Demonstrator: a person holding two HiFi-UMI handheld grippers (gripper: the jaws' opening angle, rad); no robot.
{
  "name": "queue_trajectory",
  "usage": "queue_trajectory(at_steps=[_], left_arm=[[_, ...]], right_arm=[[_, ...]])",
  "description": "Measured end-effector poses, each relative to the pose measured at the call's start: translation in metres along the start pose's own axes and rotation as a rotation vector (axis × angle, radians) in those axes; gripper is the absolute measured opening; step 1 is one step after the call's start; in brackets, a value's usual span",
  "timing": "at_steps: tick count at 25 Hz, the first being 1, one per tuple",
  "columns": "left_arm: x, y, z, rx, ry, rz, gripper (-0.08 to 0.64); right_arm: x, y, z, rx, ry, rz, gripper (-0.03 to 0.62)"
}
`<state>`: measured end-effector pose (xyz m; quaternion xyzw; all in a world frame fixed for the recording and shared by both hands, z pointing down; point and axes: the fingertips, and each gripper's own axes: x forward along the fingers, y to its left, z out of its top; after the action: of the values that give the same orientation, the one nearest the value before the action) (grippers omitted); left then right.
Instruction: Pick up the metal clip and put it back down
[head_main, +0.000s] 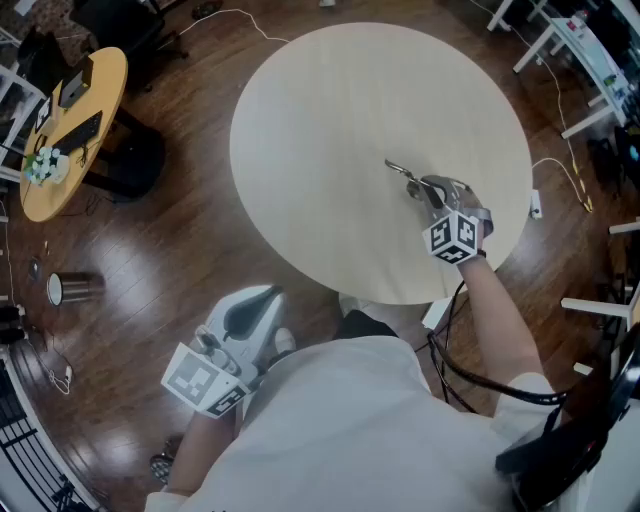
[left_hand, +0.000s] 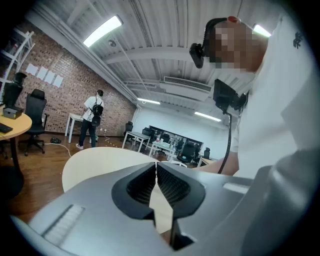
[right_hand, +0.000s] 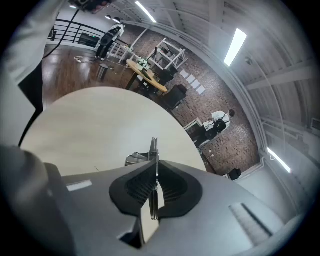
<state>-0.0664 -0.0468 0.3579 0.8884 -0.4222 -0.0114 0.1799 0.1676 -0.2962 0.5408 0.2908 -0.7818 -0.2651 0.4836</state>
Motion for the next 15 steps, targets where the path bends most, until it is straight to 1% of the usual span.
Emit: queue_trajectory(at_steps=[6,11,15], left_arm=[[-0.054,0.001,-0.002,0.032,-0.007,-0.048,0.0],[-0.089,0.007,-0.009,0.038,-0.02,-0.103,0.0],[-0.112,0.011,-0.017,0.039,-0.013,-0.148,0.0]], right_arm=[[-0.089,0.009,0.057,0.031,-0.018,-0.04,0.009],[-0.165,0.016,0.105,0.037,-0.014,-0.105,0.009],[-0.216,0.033,0.151,0.046,-0.021,-0.144,0.009]])
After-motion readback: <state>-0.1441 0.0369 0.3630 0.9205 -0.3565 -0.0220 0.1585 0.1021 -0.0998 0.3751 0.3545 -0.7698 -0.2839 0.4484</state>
